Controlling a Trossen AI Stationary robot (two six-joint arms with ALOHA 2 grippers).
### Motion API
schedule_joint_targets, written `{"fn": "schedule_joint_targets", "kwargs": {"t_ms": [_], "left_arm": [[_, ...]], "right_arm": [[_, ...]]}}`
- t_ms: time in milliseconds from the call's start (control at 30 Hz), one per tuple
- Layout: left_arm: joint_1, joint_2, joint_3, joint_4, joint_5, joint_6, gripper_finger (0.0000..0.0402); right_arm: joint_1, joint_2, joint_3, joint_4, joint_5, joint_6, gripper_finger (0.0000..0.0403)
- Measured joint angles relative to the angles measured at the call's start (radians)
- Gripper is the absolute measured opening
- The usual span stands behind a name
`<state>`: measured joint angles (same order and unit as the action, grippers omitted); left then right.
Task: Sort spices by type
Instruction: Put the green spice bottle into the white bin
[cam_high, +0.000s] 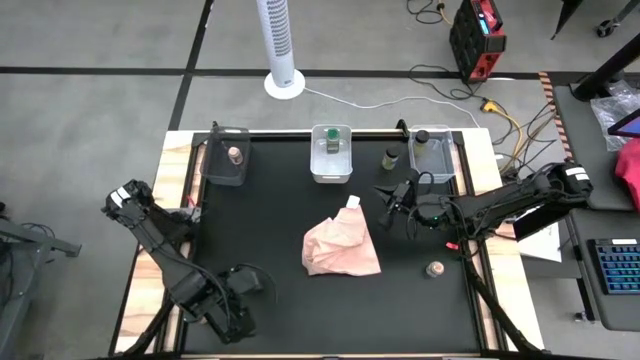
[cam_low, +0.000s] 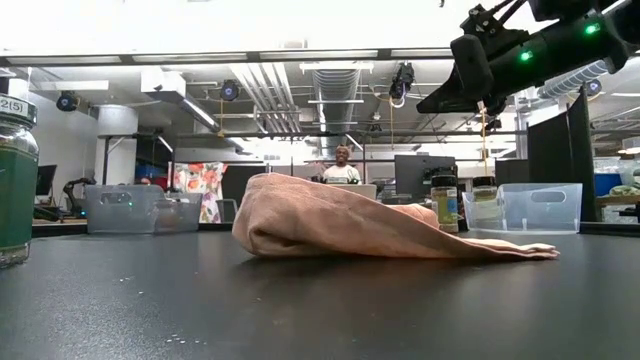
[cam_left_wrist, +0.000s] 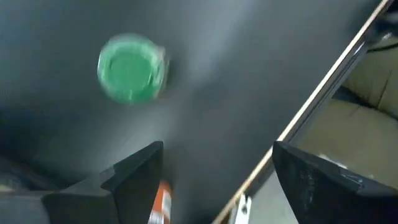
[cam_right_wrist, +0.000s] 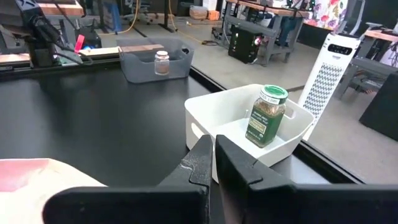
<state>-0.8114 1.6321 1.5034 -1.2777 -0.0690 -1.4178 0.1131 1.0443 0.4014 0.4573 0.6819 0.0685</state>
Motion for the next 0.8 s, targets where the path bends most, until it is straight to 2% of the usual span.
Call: {"fn": "schedule_joint_targets", "kwargs": {"t_ms": [200, 633, 733, 800], "left_arm": [[-0.009, 0.0, 0.003, -0.028, 0.111, -0.058, 0.0285], [-0.013, 0.0, 0.003, -0.142, 0.094, -0.033, 0.0285], [-0.013, 0.0, 0.002, -0.19, 0.07, -0.031, 0.0285], [-0.013, 0.0, 0.002, -0.224, 0.051, -0.021, 0.0285]], "right_arm": [[0.0, 0.0, 0.0, -0.011, 0.0, 0.003, 0.0013], [0.01, -0.062, 0.035, -0.019, -0.007, 0.013, 0.0013], [0.009, -0.083, 0.087, -0.101, -0.009, 0.031, 0.0013], [0.006, -0.087, 0.165, -0.272, -0.026, 0.063, 0.0013]]}}
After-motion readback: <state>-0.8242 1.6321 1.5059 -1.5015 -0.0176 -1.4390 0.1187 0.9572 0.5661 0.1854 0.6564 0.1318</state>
